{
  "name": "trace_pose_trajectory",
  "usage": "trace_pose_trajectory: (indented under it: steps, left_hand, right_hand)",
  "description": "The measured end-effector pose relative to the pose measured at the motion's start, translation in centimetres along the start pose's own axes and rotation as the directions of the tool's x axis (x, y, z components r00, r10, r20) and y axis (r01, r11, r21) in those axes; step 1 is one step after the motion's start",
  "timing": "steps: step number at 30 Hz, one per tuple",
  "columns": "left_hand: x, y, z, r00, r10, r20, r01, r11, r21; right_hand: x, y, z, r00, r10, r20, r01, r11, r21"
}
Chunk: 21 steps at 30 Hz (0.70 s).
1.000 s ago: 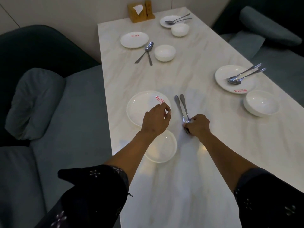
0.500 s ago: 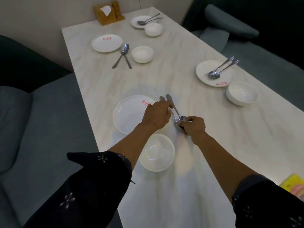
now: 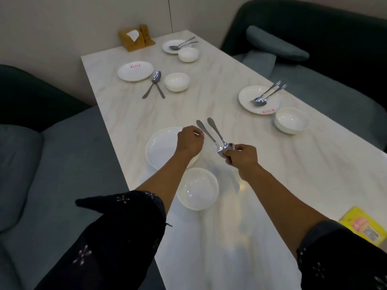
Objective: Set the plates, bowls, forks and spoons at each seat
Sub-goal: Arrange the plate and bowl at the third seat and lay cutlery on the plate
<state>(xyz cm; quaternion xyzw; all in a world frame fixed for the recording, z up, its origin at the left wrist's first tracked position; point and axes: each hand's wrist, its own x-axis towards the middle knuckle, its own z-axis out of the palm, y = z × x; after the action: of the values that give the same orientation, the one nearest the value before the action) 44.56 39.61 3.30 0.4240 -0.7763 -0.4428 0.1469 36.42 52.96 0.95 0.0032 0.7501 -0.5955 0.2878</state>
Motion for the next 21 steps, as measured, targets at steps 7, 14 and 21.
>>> trace_pose_trajectory:
  steps: [7,14,21]
  left_hand:
    - [-1.7,-2.1,-1.9,0.981,-0.178,0.082,0.193,0.947,-0.255]
    - [0.1,-4.5,-6.5,0.872,0.489,0.016,-0.415,0.721,0.554]
    - [3.7,-5.0,-9.1,0.722,0.491,0.488,-0.692,0.5,0.521]
  right_hand:
    - [-2.0,-0.1,2.2,0.998,0.006,0.064,-0.011,0.998,0.068]
    - [-2.1,-0.7,4.0,0.988,-0.047,0.147,0.051,0.998,-0.026]
    - [-0.7,-2.0,4.7,0.925,-0.077,0.372,0.181,0.951,-0.252]
